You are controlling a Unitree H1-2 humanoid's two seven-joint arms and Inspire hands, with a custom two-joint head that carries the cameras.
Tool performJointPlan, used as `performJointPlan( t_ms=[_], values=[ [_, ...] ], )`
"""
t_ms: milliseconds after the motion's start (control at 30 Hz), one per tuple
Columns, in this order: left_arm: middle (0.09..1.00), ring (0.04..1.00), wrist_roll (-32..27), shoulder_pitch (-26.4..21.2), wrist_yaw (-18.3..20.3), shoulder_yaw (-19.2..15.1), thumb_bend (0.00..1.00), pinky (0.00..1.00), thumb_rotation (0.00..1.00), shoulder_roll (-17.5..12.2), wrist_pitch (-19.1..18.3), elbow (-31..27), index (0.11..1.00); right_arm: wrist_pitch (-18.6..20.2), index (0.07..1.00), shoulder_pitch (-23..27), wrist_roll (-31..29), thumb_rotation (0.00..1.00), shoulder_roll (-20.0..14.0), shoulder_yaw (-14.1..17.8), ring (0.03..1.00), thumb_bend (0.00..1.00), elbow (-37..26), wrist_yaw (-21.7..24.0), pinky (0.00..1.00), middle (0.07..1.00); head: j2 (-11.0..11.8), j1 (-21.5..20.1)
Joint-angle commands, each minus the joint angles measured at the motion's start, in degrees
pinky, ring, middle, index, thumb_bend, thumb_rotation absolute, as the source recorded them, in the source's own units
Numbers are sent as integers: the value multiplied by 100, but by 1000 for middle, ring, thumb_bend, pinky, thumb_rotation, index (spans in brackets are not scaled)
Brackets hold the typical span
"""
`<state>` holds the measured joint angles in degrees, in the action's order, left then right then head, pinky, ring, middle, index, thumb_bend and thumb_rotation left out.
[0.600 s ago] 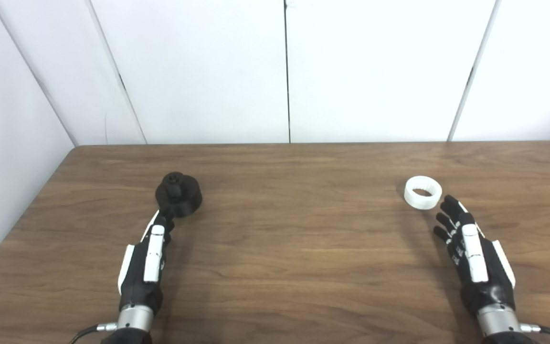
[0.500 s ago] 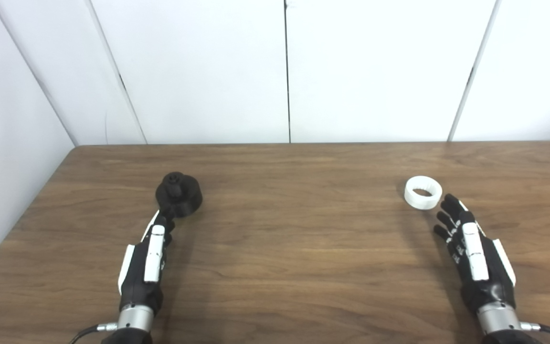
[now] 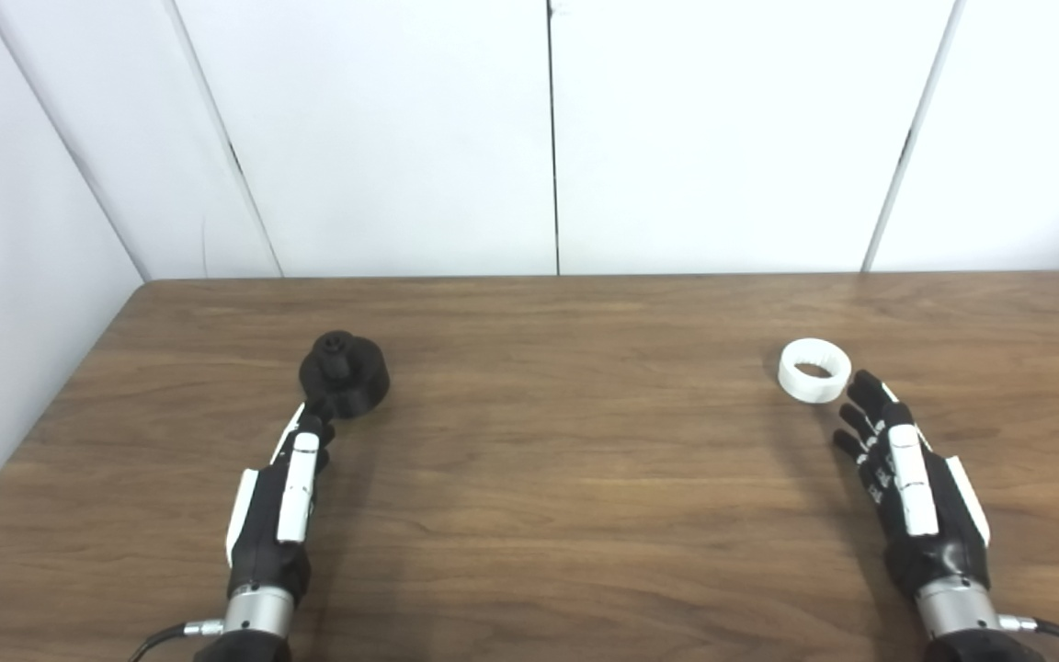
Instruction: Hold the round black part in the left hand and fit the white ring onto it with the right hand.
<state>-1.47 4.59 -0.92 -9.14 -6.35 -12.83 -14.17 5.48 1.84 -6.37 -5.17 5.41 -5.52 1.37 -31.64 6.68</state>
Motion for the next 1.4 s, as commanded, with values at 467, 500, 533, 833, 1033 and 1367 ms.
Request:
performJointPlan(
  t_ms=[467, 500, 533, 833, 1033, 1367],
  values=[
    [999, 998, 1407, -1101, 594, 188, 893, 948, 265, -2129, -1139, -374, 995, -179, 906, 118, 29, 939, 110, -32, 923, 556, 149, -18, 869, 927, 13, 127],
    [1000, 999, 1457, -1163, 675, 226, 912, 955, 239, -2282, -1172, -327, 995, -174, 907, 121, 37, 942, 115, -32, 921, 552, 153, -22, 863, 927, 13, 125],
    [1000, 1000, 1507, -1207, 737, 251, 925, 960, 220, -2406, -1199, -297, 993, -189, 907, 122, 59, 944, 110, -39, 919, 549, 159, -22, 858, 926, 9, 122],
    [986, 991, 2030, -1734, 1537, 434, 988, 941, 203, -3157, -1408, 256, 986, -220, 905, 118, 133, 946, 88, -40, 914, 554, 212, -27, 844, 923, 26, 94],
    [963, 972, 2330, -2137, 1818, 798, 998, 903, 222, -3516, -1301, 881, 966, -210, 901, 116, 149, 945, 102, -27, 908, 550, 179, -46, 839, 920, 39, 104],
    [954, 978, 2544, -2726, 2123, 1377, 1000, 875, 252, -3819, -994, 1781, 922, -290, 908, 133, 119, 952, 94, -13, 904, 519, 197, -38, 842, 920, 65, 62]
  ],
)
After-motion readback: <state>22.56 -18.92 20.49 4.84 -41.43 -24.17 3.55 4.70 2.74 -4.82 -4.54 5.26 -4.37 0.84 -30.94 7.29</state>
